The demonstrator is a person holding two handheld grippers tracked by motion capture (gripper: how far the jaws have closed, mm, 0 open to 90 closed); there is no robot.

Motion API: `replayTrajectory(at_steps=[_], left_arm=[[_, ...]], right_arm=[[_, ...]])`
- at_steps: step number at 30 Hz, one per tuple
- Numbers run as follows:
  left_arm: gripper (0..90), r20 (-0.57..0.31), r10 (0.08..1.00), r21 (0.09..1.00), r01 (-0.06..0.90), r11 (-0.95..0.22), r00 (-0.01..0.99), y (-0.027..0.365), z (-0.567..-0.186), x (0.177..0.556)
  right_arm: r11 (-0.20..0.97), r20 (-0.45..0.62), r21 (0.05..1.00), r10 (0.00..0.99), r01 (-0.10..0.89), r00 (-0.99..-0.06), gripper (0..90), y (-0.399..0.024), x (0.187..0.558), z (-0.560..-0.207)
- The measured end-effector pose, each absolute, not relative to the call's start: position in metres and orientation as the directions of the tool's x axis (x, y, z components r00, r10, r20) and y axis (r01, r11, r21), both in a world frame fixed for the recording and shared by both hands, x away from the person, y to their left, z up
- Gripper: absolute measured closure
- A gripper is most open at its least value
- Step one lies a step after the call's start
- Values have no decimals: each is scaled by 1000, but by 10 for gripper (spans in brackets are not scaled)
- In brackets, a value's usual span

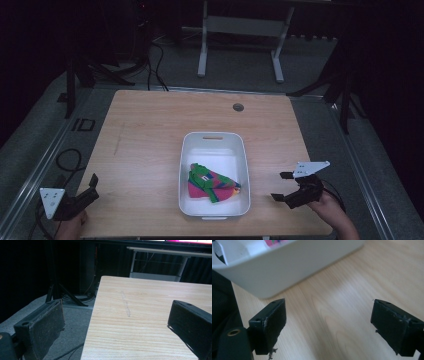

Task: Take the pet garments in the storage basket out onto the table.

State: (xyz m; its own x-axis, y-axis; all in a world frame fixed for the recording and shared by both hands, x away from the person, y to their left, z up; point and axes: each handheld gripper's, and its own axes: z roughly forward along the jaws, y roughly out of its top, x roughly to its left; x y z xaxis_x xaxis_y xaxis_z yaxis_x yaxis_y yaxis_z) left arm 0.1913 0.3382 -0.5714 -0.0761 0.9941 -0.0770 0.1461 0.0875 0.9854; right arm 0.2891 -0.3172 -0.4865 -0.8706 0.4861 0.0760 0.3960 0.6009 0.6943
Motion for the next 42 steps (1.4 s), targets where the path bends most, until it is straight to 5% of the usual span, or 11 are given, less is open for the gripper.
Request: replayTrajectory(at_steps=[12, 23, 42], left_arm=[[12, -78, 994, 985, 148, 89, -75, 338, -571, 192], [12, -75, 995, 985, 147, 85, -71, 338, -571, 192], [12, -79, 995, 985, 147, 87, -58, 339, -571, 191]], right_arm=[[594, 96, 730, 401, 339, -911, 120, -272, 296, -457], [695, 3, 683, 303, 224, -953, 126, -212, 303, -447], [855, 24, 500, 147, 139, -989, 140, -116, 320, -468]])
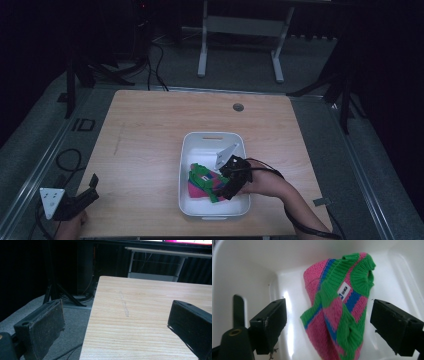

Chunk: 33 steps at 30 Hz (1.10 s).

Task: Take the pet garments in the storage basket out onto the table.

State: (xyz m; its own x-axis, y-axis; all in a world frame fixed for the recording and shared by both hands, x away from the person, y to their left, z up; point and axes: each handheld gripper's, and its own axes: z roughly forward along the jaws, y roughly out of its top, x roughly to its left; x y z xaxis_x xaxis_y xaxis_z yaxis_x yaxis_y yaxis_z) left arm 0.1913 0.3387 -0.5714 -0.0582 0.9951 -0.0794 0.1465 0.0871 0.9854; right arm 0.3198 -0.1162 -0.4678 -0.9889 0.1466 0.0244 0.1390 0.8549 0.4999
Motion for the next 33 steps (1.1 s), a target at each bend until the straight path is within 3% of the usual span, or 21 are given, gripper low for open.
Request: replayTrajectory(at_steps=[16, 20, 23, 24, 33], left_arm=[[12, -79, 996, 985, 147, 86, -52, 339, -571, 191], [12, -80, 996, 985, 148, 86, -51, 339, -571, 191], [12, -80, 995, 985, 148, 87, -53, 339, -571, 191], [12, -79, 996, 985, 149, 86, -53, 339, -571, 191], [12, -84, 995, 985, 148, 91, -55, 339, -571, 192]], right_arm=[[946, -25, 307, 116, 103, -993, 242, -66, 325, -505], [975, -92, 219, 66, 44, -994, 393, -61, 320, -517], [980, -173, 197, 16, -19, -985, 637, -58, 314, -516], [980, -183, 196, 19, -18, -983, 676, -58, 314, -515], [954, -163, 300, 47, -4, -985, 718, -70, 316, -482]])
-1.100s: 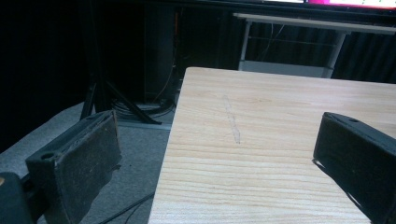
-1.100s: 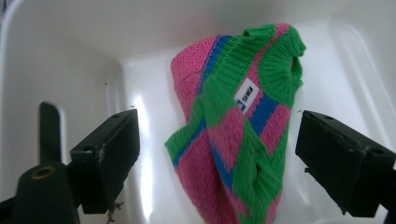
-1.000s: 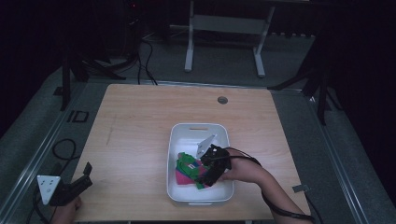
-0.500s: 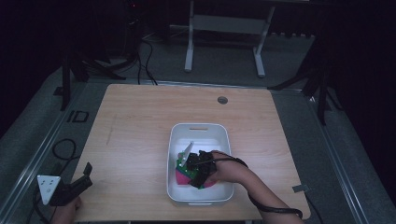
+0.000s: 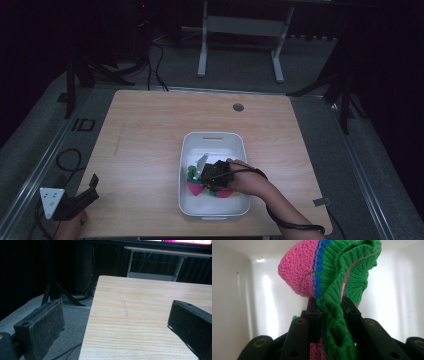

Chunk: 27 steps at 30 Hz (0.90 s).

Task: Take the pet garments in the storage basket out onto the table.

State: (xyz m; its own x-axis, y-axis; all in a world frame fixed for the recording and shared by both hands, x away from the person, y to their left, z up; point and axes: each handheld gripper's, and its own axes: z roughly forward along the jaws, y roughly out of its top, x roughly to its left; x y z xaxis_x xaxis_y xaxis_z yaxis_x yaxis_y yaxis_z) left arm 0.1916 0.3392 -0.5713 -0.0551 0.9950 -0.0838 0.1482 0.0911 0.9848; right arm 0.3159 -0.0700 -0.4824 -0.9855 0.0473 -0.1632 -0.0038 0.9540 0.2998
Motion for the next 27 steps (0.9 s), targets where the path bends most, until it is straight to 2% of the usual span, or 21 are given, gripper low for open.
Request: replayTrajectory(at_steps=[10, 16, 27], left_arm=[[12, -84, 995, 985, 150, 92, -56, 339, -571, 192], [12, -84, 995, 985, 148, 92, -58, 339, -571, 192], [12, -79, 995, 985, 149, 86, -57, 339, -571, 192]], right_arm=[[913, -195, 409, 88, 0, -977, 718, -86, 321, -424], [885, -255, 465, 105, -27, -961, 718, -100, 320, -386], [861, -306, 508, 181, 0, -935, 717, -138, 321, -354]])
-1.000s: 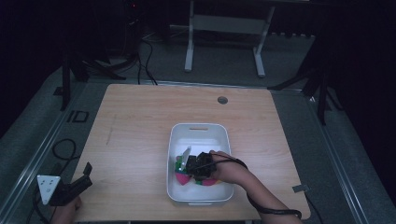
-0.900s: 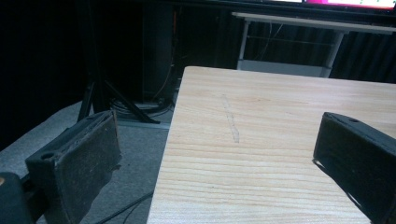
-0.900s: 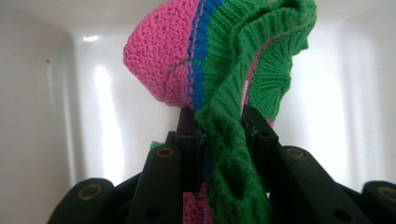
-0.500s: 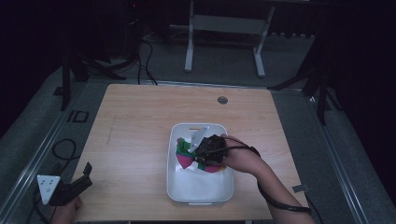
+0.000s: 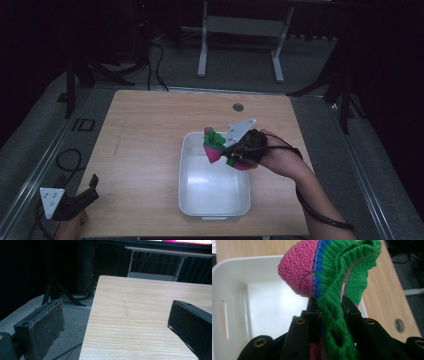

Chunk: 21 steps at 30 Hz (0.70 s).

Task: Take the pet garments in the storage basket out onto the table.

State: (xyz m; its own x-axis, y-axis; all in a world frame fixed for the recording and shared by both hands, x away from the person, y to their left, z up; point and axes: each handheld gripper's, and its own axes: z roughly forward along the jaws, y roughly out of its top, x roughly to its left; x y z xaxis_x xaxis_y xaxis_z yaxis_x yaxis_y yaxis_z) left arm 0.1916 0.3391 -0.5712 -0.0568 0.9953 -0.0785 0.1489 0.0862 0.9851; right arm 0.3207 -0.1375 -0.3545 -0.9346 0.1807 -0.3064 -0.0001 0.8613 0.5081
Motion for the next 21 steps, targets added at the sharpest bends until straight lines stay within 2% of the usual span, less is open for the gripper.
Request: replayTrajectory(at_steps=[21], left_arm=[[12, -79, 995, 985, 151, 87, -61, 339, -571, 192]], right_arm=[[838, -314, 506, 398, 203, -862, 716, -248, 334, -364]])
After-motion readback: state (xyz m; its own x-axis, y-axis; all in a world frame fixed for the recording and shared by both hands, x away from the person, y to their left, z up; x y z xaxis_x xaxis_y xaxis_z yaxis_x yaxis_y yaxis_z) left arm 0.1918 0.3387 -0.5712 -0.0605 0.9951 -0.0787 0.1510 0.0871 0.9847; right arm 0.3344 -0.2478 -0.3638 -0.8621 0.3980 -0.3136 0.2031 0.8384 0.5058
